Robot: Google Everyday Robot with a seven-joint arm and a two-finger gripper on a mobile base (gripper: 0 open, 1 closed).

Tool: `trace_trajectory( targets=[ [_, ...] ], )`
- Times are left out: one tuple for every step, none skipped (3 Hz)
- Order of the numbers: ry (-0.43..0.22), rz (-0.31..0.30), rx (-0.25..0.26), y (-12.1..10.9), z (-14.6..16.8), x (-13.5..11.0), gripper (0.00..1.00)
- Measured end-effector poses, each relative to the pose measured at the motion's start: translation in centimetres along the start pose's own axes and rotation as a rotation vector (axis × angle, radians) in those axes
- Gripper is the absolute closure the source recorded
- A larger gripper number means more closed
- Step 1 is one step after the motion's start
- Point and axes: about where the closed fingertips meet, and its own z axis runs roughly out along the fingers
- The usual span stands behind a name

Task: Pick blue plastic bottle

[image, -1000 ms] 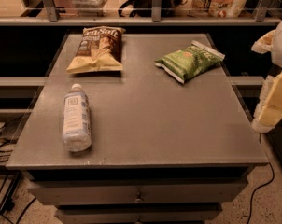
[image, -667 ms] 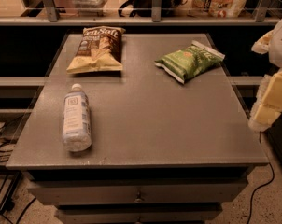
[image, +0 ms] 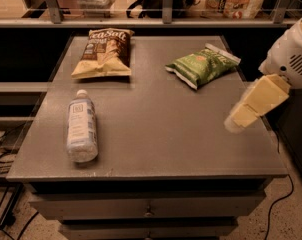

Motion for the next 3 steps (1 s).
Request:
trace_trajectory(
  targets=[
    [-0.080, 0.163, -0.003, 0.9, 0.7, -2.9, 0.00],
    [-0.085, 0.246, 0.001, 0.8, 0.5, -3.0, 0.00],
    [-0.078, 0.214, 0.036, 1.7, 0.3, -4.0, 0.00]
  ],
)
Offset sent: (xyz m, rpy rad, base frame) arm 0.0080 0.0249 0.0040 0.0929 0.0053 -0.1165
